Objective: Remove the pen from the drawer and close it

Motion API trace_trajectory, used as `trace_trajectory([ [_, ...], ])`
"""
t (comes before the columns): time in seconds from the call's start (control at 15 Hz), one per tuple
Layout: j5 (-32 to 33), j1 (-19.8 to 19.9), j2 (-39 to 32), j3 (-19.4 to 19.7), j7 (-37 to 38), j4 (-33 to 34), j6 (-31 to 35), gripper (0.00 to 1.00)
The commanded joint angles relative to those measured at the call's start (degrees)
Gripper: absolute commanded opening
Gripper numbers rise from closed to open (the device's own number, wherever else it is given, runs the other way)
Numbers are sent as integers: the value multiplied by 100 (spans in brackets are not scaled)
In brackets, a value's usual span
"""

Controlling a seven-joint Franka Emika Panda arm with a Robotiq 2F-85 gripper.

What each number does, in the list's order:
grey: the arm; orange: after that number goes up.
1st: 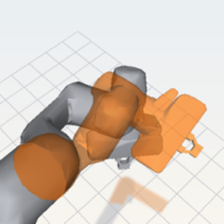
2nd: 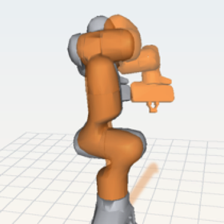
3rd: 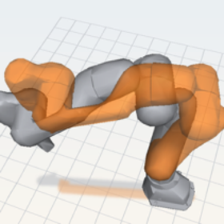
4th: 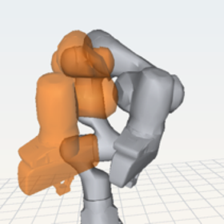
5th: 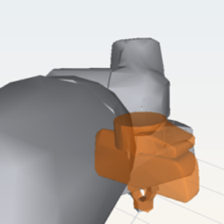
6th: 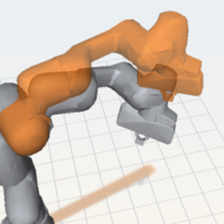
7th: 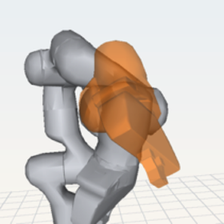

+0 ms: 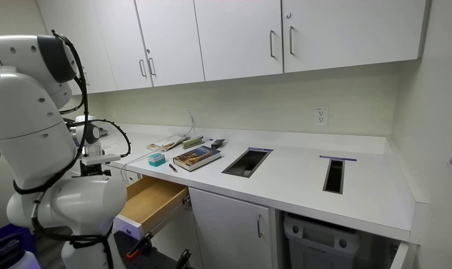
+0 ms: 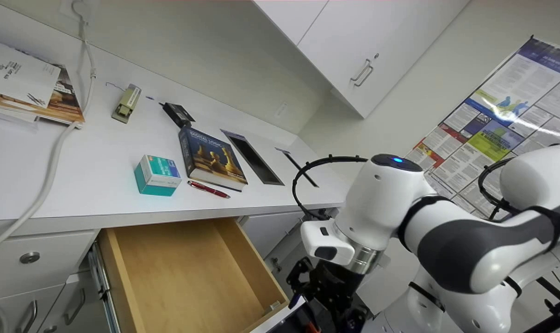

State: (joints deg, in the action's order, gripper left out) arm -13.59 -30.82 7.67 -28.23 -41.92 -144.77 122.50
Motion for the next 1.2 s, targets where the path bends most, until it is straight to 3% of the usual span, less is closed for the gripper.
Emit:
trace_trajectory([
  [0.0, 101, -351, 266, -170, 24, -408, 363, 100],
  [0.47, 468, -923, -743, -197, -1319, -68, 31, 100],
  [0.53, 301, -906, -349, -147, -1047, -288, 116, 100],
  [0.93, 429, -917, -765, -209, -1197, -129, 114, 100],
  [1.13, 1531, -1026, -983, -316, -1268, 100, 15, 100],
])
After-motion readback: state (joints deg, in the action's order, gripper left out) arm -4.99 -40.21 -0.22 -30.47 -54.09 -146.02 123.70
